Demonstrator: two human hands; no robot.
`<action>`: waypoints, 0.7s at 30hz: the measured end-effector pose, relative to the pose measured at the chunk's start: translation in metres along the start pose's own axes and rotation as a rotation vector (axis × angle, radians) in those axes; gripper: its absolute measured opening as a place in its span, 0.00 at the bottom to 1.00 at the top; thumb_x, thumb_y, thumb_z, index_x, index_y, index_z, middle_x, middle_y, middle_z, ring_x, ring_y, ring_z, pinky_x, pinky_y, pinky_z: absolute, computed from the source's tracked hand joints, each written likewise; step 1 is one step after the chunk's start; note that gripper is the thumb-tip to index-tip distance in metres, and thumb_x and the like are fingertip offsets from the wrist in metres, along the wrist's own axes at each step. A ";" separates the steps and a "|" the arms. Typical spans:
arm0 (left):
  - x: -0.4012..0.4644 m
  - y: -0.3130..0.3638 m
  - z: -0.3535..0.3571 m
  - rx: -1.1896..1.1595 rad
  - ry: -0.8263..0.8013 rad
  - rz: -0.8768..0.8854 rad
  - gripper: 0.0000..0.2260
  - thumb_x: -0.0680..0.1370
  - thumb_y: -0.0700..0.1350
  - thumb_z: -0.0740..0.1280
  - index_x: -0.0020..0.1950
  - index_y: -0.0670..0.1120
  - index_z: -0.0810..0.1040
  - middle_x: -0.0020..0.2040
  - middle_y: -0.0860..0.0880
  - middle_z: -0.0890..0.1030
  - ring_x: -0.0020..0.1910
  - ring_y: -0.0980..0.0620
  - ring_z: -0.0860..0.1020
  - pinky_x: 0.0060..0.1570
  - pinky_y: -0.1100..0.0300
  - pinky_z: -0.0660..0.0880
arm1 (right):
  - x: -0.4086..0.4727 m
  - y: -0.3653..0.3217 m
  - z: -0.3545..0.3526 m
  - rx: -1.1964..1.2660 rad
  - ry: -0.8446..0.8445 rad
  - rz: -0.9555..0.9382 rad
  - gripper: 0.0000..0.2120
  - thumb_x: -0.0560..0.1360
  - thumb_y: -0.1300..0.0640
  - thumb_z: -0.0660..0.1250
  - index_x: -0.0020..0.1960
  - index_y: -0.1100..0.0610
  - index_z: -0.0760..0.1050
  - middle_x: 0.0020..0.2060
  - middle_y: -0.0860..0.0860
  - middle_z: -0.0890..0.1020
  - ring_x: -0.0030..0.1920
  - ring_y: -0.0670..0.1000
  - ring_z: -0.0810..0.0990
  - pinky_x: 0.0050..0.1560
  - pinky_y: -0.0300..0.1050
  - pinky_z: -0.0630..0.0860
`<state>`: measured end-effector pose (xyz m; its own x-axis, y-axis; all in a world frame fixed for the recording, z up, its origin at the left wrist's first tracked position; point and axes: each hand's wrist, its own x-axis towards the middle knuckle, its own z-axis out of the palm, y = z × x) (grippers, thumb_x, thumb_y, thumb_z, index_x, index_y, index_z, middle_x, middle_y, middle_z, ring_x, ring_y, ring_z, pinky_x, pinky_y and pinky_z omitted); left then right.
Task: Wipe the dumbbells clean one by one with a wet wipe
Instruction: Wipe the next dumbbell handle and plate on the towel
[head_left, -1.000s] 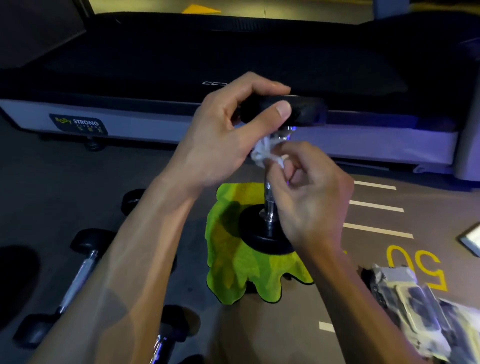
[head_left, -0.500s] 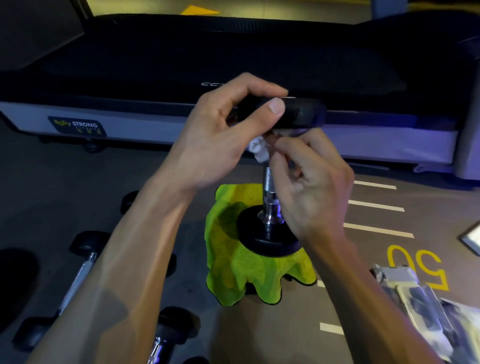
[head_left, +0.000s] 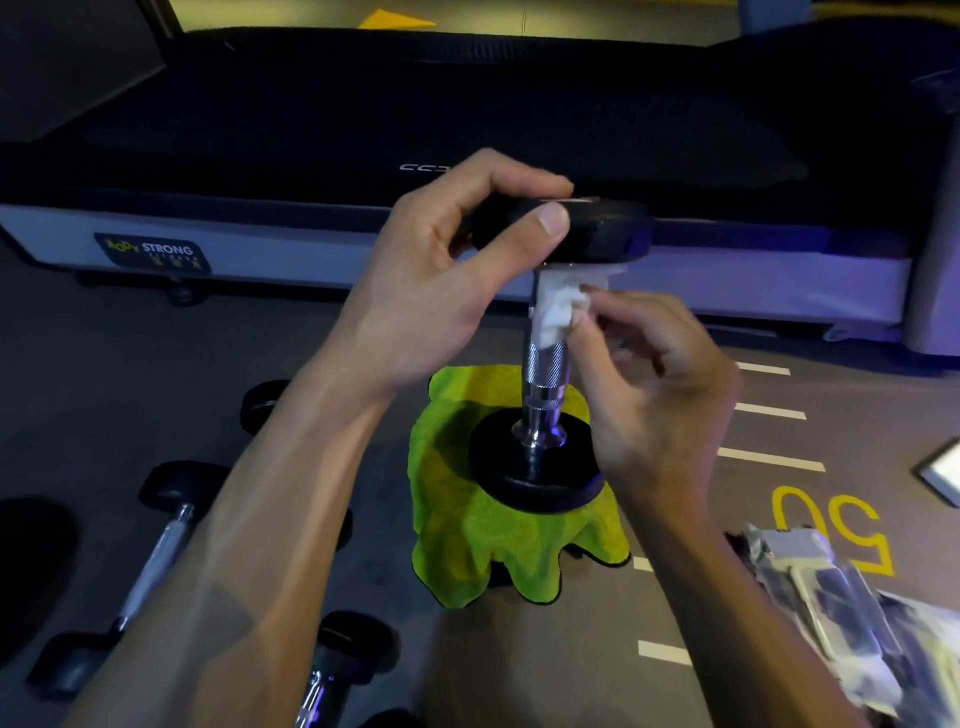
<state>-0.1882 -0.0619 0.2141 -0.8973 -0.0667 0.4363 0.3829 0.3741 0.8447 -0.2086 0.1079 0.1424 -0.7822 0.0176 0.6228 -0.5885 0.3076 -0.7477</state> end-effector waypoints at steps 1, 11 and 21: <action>0.000 -0.001 0.000 0.002 0.003 -0.002 0.09 0.84 0.42 0.68 0.62 0.42 0.82 0.57 0.44 0.85 0.53 0.62 0.79 0.57 0.67 0.74 | -0.007 0.003 -0.002 -0.015 -0.025 -0.005 0.04 0.77 0.59 0.76 0.52 0.54 0.86 0.45 0.45 0.85 0.45 0.41 0.82 0.45 0.37 0.76; 0.004 -0.004 0.002 0.000 0.005 0.003 0.08 0.84 0.43 0.68 0.62 0.45 0.81 0.60 0.44 0.84 0.58 0.53 0.82 0.60 0.62 0.76 | 0.018 -0.010 -0.003 -0.106 -0.087 -0.163 0.01 0.77 0.61 0.75 0.47 0.58 0.83 0.41 0.48 0.82 0.40 0.47 0.78 0.44 0.34 0.72; 0.002 -0.004 0.000 0.000 0.042 -0.014 0.08 0.84 0.43 0.68 0.62 0.45 0.82 0.60 0.42 0.85 0.59 0.45 0.81 0.61 0.55 0.77 | -0.007 -0.003 -0.018 -0.112 -0.518 0.006 0.08 0.72 0.57 0.79 0.40 0.52 0.80 0.29 0.47 0.76 0.33 0.48 0.73 0.34 0.37 0.69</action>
<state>-0.1913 -0.0639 0.2113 -0.8924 -0.1109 0.4374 0.3706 0.3729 0.8506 -0.1979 0.1241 0.1445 -0.8009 -0.4440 0.4017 -0.5800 0.4089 -0.7045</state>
